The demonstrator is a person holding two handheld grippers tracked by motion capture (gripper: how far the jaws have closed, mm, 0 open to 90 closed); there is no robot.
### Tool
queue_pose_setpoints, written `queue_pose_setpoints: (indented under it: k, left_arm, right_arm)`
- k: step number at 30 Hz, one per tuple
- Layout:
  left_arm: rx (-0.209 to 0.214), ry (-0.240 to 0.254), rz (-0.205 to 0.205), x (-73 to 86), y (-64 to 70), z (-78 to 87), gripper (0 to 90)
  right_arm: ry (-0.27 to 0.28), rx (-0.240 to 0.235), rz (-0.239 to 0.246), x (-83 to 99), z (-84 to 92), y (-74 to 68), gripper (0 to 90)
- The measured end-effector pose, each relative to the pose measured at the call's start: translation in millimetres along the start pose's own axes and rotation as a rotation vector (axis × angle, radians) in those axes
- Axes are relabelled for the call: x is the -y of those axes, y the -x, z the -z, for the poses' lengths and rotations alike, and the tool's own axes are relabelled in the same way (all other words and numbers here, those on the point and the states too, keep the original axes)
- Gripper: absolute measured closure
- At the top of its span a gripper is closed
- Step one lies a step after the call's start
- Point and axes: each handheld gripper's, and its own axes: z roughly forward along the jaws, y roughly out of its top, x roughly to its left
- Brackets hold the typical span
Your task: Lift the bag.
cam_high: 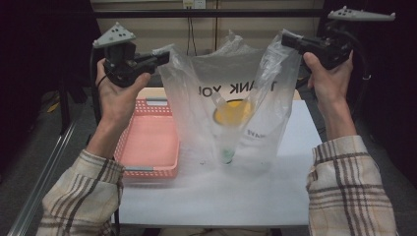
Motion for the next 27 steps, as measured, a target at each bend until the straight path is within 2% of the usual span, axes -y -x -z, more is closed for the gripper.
queue_pose_setpoints:
  k: [2, 5, 9, 12, 15, 19, 21, 24, 27]
  left_arm:
    - [-0.001, -0.026, -0.002, 11.2, -0.5, -4.6, 90.0]
    - [0.009, -0.062, 0.021, 31.7, -3.6, -14.8, 90.0]
    - [0.012, -0.112, 0.041, 56.7, -7.7, -27.4, 90.0]
    - [0.013, -0.134, 0.053, 74.1, -10.0, -32.8, 90.0]
    - [0.012, -0.155, 0.071, 87.5, -13.4, -37.6, 90.0]
    - [0.004, -0.186, 0.086, 102.2, -15.9, -46.6, 90.0]
    - [0.009, -0.190, 0.096, 107.6, -16.6, -50.2, 90.0]
    - [0.020, -0.201, 0.106, 113.8, -16.2, -55.7, 90.0]
    - [0.029, -0.191, 0.123, 116.6, -16.6, -57.1, 90.0]
  right_arm:
    - [-0.013, 0.005, -0.015, 15.5, 0.2, 5.4, 90.0]
    - [-0.031, 0.016, -0.031, 39.2, -0.5, 10.9, 90.0]
    - [-0.075, 0.002, -0.060, 78.8, -6.9, 17.2, 90.0]
    - [-0.126, 0.032, -0.052, 105.4, -12.7, 20.8, 90.0]
    - [-0.161, 0.030, -0.074, 128.7, -18.3, 25.9, 90.0]
    - [-0.259, 0.051, -0.076, 156.8, -32.8, 28.0, 90.0]
    - [-0.275, 0.062, -0.081, 165.3, -37.1, 28.7, 90.0]
    - [-0.262, 0.065, -0.106, 169.7, -38.7, 31.0, 90.0]
    - [-0.265, 0.064, -0.097, 168.9, -38.3, 28.7, 90.0]
